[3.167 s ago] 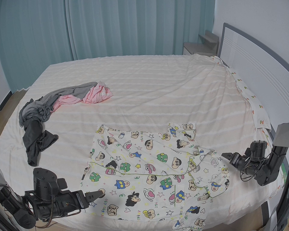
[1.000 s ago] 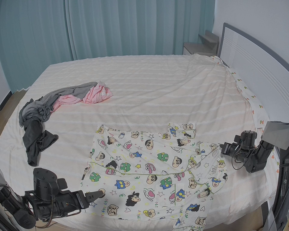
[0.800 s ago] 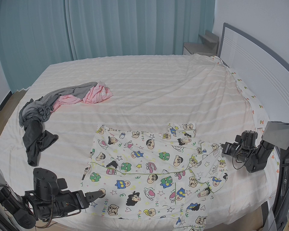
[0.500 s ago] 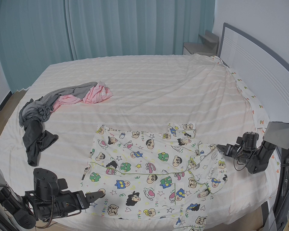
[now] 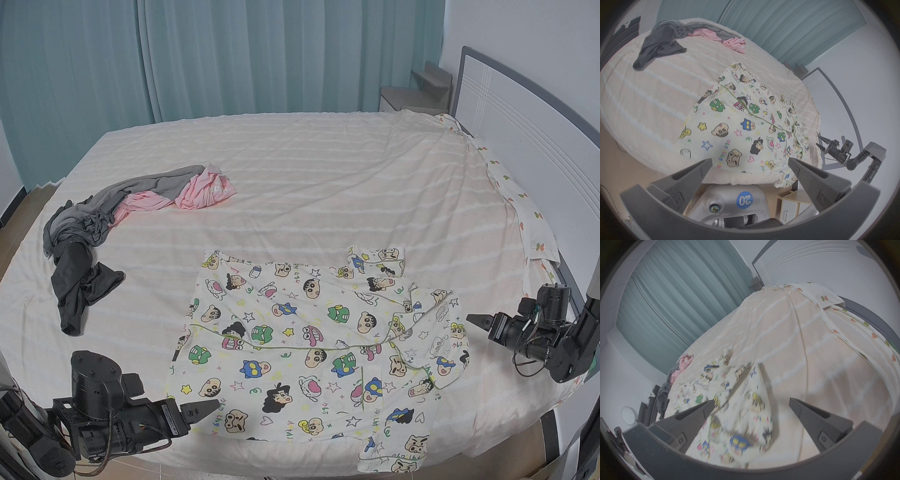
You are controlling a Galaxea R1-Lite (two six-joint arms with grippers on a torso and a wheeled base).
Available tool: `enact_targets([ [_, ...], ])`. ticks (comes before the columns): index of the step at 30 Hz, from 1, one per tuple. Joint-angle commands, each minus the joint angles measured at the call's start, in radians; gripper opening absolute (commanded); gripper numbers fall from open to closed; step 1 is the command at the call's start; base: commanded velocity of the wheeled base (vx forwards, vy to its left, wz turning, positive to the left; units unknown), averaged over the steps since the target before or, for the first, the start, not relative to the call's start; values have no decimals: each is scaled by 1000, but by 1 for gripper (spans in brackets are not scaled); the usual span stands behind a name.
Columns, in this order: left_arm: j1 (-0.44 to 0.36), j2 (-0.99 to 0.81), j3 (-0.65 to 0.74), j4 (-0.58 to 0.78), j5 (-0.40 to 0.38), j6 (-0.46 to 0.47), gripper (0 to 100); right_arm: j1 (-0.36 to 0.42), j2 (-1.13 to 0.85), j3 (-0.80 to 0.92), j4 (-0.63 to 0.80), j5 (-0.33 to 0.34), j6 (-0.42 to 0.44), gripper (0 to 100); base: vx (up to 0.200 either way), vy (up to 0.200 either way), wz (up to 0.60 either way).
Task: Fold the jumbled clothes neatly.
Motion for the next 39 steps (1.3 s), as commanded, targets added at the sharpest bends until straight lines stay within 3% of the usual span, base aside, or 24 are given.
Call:
enact_targets([
  [1,1,11,15,-1,-6,-12,100,4,-133,137,-1,24,4,100,-200,0,0],
  [9,25,69,8,-1,-6,-12,100,41,-126,262,-5,140,-8,100,-150,0,0],
  [17,65,143,-1,-74,-8,-77,100,127,-6,246,-67,142,-8,100,0,0,0],
  [22,100,247,-4,-157,-8,-107,100,226,177,257,-241,131,-5,100,0,0,0],
  [27,114,305,5,-234,-8,-118,100,260,354,255,-402,120,-10,100,0,0,0],
  [39,137,408,13,-360,1,-123,100,372,451,165,-396,113,-1,100,0,0,0],
])
